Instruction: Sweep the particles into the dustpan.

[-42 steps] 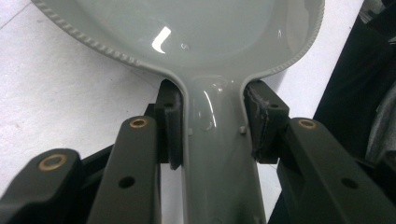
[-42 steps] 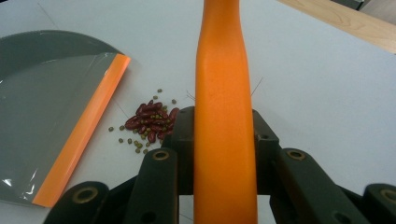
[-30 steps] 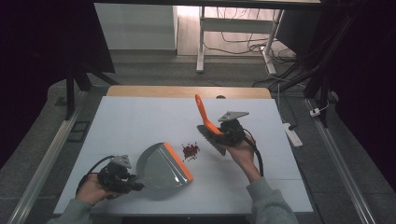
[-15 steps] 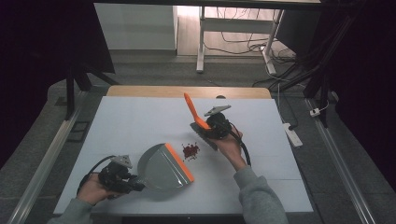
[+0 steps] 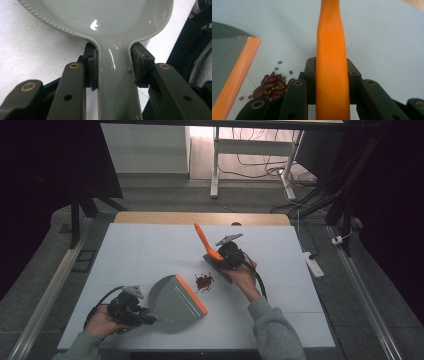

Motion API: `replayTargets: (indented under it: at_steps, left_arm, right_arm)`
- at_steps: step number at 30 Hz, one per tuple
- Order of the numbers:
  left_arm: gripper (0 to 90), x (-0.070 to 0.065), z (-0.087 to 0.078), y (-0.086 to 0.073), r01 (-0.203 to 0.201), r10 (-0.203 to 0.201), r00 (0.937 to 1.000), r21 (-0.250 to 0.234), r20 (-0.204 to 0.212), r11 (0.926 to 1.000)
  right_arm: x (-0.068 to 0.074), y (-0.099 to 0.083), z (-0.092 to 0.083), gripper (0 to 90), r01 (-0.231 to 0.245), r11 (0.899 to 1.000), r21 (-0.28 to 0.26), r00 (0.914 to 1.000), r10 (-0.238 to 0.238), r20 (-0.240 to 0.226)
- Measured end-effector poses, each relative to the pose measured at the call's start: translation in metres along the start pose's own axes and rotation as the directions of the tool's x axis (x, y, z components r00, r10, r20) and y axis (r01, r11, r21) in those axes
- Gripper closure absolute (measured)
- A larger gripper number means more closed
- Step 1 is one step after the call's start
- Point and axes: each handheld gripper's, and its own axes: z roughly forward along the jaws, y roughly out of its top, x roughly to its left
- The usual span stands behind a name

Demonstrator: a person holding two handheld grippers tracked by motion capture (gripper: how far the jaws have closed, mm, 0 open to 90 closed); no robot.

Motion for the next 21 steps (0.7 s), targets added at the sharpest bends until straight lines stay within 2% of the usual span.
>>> replayTargets:
  at_steps: [13,21]
  left_arm:
    - [61.4,0.000,0.002,0.001,0.011,-0.011,0.9999,-0.003,0.008,0.9999]
    - [61.4,0.000,0.002,0.001,0.010,-0.010,0.9999,0.000,0.011,1.0000]
  right_arm:
    - [0.013,0.004,0.011,70.9,0.039,0.999,0.031,0.9990,-0.038,-0.024]
    - [0.020,0.004,0.014,70.9,0.057,0.998,0.031,0.9979,-0.056,-0.033]
